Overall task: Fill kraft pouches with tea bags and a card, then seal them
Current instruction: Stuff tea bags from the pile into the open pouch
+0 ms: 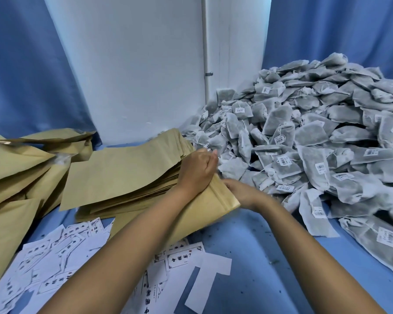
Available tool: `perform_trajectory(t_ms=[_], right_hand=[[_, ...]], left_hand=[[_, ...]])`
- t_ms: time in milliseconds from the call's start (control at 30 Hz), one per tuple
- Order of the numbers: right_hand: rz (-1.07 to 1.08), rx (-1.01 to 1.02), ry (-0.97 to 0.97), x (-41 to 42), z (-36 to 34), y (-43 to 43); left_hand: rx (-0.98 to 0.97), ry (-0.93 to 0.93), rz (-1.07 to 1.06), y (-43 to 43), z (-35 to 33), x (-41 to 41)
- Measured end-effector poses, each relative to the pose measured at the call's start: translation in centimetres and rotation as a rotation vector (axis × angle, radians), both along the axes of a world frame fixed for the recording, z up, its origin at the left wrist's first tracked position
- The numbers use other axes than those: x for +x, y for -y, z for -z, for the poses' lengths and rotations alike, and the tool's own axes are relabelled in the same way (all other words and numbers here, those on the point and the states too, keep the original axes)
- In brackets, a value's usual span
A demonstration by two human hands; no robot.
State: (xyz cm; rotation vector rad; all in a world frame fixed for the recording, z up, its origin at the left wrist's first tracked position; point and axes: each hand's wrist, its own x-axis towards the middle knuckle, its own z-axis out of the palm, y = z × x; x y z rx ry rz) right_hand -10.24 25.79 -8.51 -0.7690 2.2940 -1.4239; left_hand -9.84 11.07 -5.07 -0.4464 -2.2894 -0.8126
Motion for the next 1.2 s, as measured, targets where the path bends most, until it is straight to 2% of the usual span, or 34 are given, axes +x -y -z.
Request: perform_trajectory(t_ms=[67, 133, 200, 233, 333, 400, 433, 500, 533, 567, 600, 633, 667, 700, 733, 767, 800, 833, 933, 1100, 1200], right_hand=[[0.122, 0.071, -0.022, 0.0, -0.1, 1.2], [0.323, 0.002, -0.044, 0.1, -1.0, 2.0], [0.396, -0.122, -0.055, 0.0, -2.0, 1.5], [0.356, -0.186, -0.029, -0.1, -2.1, 0.8], [0.088, -0.228, 0.296, 0.7, -2.1, -0.9], [-0.040, -0.089, 0.387, 1.2, -1.4, -0.7], [-0.019, 0.030, 0.385, 1.5, -0.9, -0.2], [0.134, 0.291, 0.324, 1.5, 0.1, 0.5], [0.180, 0.335, 0.302, 1.2, 0.5, 0.5], [0.192, 0.241, 0.258, 0.8, 0.6, 0.3], [0.224, 0.042, 0.235, 0.3, 0.7, -0.2], [0.319, -0.193, 0.234, -0.1, 0.3, -1.0], [0.517, -0.334, 0.166, -0.9, 0.2, -2.2], [0.746, -0.306, 0.006, -1.9, 0.1, -3.6], [0.929, -0.080, -0.199, -3.1, 0.5, -5.0], [1.006, 0.212, -0.343, -3.9, 0.8, -6.4], [0.998, 0.422, -0.401, -4.7, 1.4, -7.7], [0.963, 0.550, -0.387, -5.3, 1.8, -8.7], [0.916, 0.683, -0.344, -6.2, 3.3, -10.3], [0.998, 0.648, -0.507, -6.1, 4.5, -10.5], [1.033, 0.388, -0.520, -5.7, 4.7, -10.1]], left_hand=[[-0.049, -0.020, 0.027, -0.8, -0.2, 0.4], [-0.118, -0.052, 0.044, -1.5, -0.2, 0.7], [-0.153, -0.101, 0.024, -1.4, -0.2, 0.7], [-0.154, -0.106, 0.002, -1.2, -0.2, 0.6], [-0.136, -0.076, -0.024, -0.6, -0.5, 0.4], [-0.154, -0.075, 0.038, -1.3, -0.4, 0.6], [-0.179, -0.073, 0.082, -2.0, -0.3, 0.7], [-0.243, -0.070, 0.143, -3.2, 0.0, 1.1], [-0.265, -0.070, 0.151, -3.5, 0.2, 1.1], [-0.271, -0.071, 0.147, -3.4, 0.3, 1.0], [-0.264, -0.068, 0.138, -3.1, 0.4, 0.8], [-0.251, -0.057, 0.126, -2.7, 0.4, 0.6], [-0.236, -0.041, 0.112, -2.4, 0.3, 0.3], [-0.221, -0.026, 0.103, -2.4, 0.2, 0.2], [-0.209, -0.016, 0.100, -2.5, 0.1, 0.1], [-0.205, -0.010, 0.100, -2.7, 0.1, 0.0], [-0.209, -0.007, 0.100, -2.9, 0.0, -0.1], [-0.214, -0.006, 0.099, -3.1, 0.1, -0.2], [-0.216, 0.006, 0.093, -3.6, 0.3, -0.4], [-0.221, 0.038, 0.097, -3.8, 0.4, -0.6], [-0.213, 0.050, 0.101, -3.6, 0.3, -0.7]])
